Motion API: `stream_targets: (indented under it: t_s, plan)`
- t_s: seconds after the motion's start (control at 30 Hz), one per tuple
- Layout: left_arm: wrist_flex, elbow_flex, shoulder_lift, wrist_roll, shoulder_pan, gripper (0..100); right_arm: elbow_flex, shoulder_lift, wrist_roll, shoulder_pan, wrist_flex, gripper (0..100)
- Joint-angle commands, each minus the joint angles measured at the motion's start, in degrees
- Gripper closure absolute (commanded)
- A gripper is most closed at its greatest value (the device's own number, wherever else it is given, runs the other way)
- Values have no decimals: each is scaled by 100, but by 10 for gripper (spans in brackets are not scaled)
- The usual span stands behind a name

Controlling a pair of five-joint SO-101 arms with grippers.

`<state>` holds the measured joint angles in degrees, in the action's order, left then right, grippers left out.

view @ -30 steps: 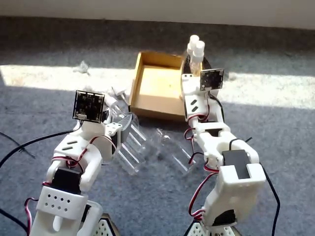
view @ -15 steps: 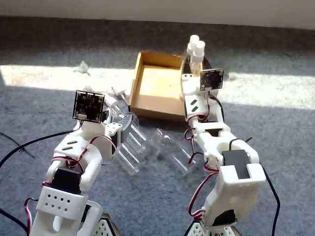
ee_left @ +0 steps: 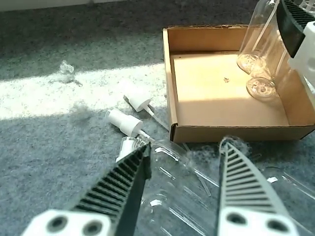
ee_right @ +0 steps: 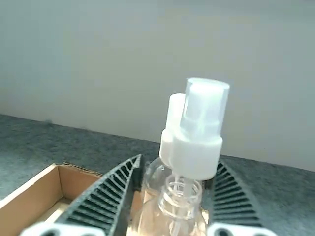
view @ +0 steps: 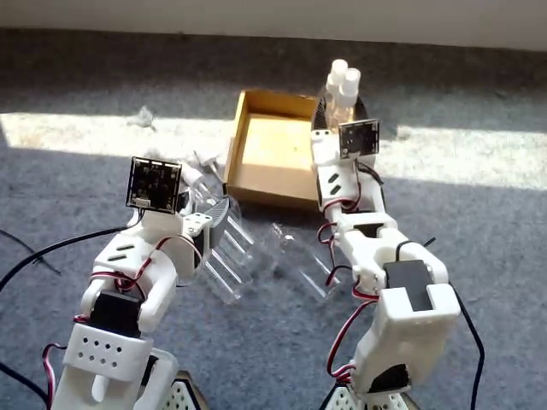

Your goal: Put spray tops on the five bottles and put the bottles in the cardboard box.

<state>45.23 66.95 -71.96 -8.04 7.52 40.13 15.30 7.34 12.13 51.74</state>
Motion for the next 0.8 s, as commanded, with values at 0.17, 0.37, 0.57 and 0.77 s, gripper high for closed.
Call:
stream_targets:
  t_s: [0.17,0.37,0.57,0.77]
  plan:
    - [-105,-40,-57,26,-31,790,-251,-110,53,57,119,815]
    - [-105,-40,-57,26,-31,790,-259,-145,62,48,110,815]
    - [-105,-40,-57,26,-31,790,-268,-901,26,-4,-857,813]
    - [-105,-40,-57,26,-31,790,-233,-1086,26,31,-936,813]
